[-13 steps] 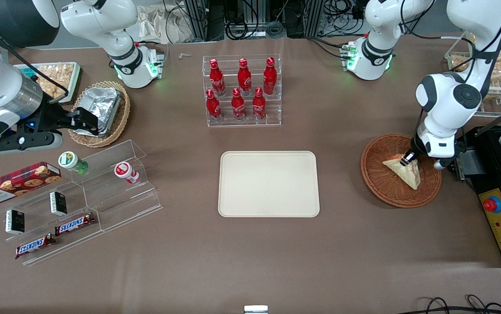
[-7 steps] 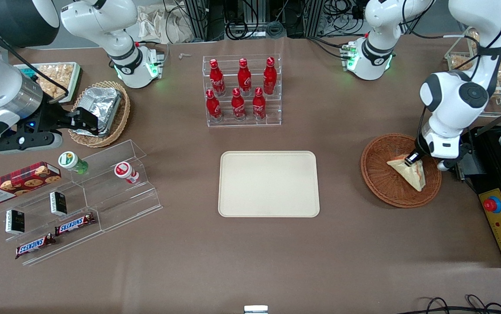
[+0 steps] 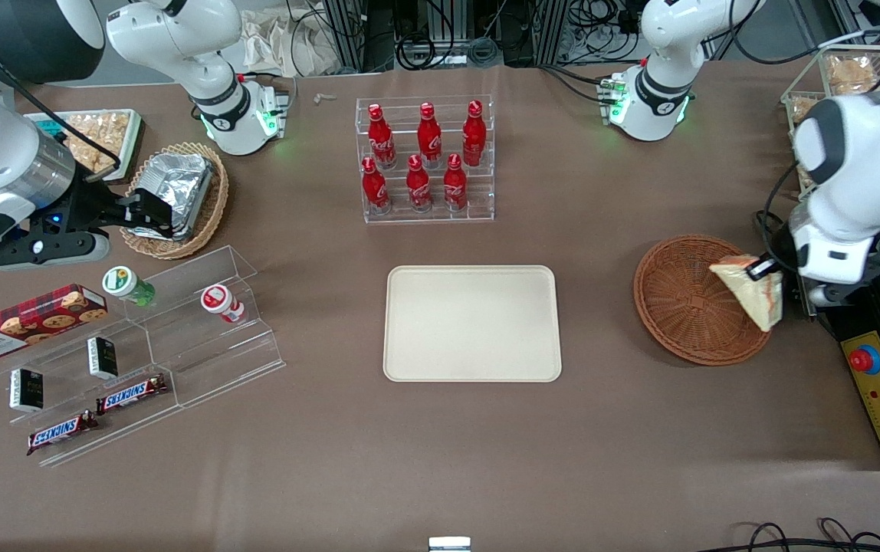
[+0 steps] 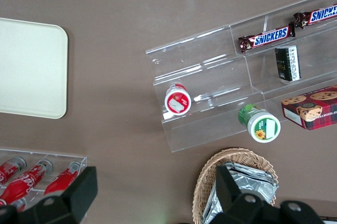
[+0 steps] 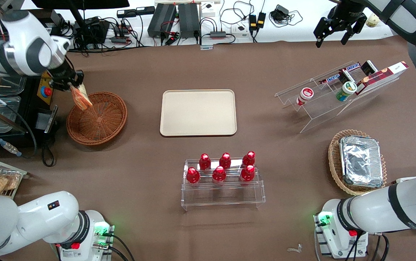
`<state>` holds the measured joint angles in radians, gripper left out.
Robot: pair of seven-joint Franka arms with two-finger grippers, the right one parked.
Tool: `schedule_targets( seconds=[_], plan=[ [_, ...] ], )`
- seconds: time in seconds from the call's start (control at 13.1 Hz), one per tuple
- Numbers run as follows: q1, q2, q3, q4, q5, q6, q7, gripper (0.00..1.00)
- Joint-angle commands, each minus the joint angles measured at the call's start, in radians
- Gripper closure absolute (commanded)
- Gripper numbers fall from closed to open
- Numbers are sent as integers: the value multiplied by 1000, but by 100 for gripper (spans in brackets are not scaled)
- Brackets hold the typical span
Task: Place sandwich from basket to tray
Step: 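Close the left gripper on the sandwich and lift it from the basket, then carry the held sandwich over to the cream tray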
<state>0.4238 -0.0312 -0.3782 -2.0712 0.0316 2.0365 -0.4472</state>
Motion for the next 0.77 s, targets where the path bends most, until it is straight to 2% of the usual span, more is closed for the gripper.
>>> schedule_targets(
  seconds=[0.0, 0.23, 0.38, 0.54, 0.69],
  plan=[
    [-2, 39, -2, 257, -15, -249, 112, 100],
    [-2, 114, -82, 489, -7, -406, 195, 100],
    [-2, 116, -129, 517, -2, -406, 243, 99],
    [-2, 140, -184, 517, 2, -406, 316, 93],
    [-3, 171, -243, 519, 57, -397, 436, 98]
  ],
)
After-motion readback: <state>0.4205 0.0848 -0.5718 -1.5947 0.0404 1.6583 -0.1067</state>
